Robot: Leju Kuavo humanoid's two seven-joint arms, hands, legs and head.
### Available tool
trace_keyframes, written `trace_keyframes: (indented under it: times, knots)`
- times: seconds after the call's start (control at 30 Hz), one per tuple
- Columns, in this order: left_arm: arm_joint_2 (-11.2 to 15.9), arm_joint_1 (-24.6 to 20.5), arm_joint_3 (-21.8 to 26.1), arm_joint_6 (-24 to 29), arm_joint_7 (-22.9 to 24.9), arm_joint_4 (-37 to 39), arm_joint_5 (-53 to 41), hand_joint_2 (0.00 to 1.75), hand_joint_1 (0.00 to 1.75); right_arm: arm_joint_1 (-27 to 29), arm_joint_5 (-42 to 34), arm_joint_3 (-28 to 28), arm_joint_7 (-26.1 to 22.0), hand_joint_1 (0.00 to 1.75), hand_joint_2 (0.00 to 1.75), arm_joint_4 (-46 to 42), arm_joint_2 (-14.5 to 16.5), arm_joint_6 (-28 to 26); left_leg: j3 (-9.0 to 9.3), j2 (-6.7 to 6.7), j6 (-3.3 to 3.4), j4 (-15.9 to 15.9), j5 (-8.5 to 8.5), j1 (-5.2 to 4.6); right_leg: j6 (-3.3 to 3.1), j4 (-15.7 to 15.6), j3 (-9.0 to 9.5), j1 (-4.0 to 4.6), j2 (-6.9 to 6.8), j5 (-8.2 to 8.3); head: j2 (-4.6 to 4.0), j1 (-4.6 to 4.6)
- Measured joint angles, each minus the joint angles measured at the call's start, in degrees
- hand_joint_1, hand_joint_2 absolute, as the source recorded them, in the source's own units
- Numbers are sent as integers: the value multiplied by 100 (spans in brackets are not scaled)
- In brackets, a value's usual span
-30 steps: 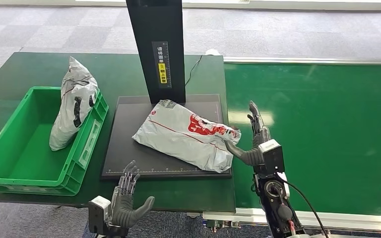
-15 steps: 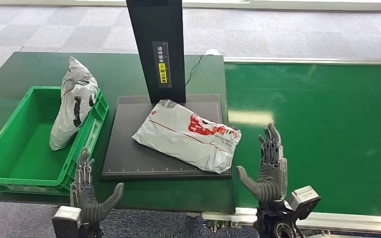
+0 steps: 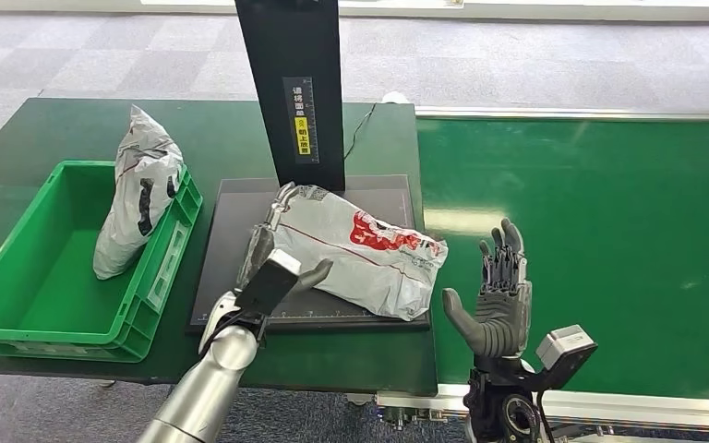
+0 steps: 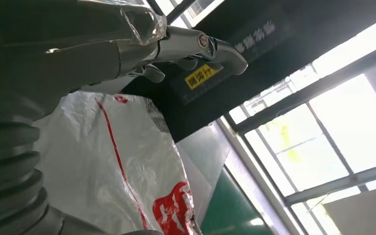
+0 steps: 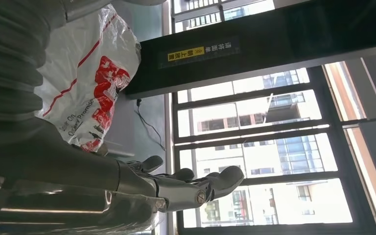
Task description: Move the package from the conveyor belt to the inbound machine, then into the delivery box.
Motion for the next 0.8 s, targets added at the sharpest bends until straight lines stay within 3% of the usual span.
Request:
trace_keyframes:
  times: [0.17, 0.37, 0.8]
  knots:
    - [-138, -901, -220, -66, 239, 1555, -232, 175, 0, -77, -103, -42, 25, 0, 175, 157, 34, 58, -10, 4, 0, 0, 0, 0, 0, 1, -9, 0, 5, 0, 0, -1]
    - [-241, -1469, -391, -156, 551, 2778, -469, 175, 0, -129, -125, -83, 48, 0, 175, 228, 45, 79, -16, 4, 0, 0, 0, 0, 0, 1, -15, 0, 5, 0, 0, -1]
    - [-275, -1935, -706, -496, 1126, 3846, -888, 175, 0, -9, -86, -88, 75, 0, 175, 93, 49, 170, -17, 4, 0, -1, 0, 0, 0, 1, -14, 0, 4, 0, 0, -1]
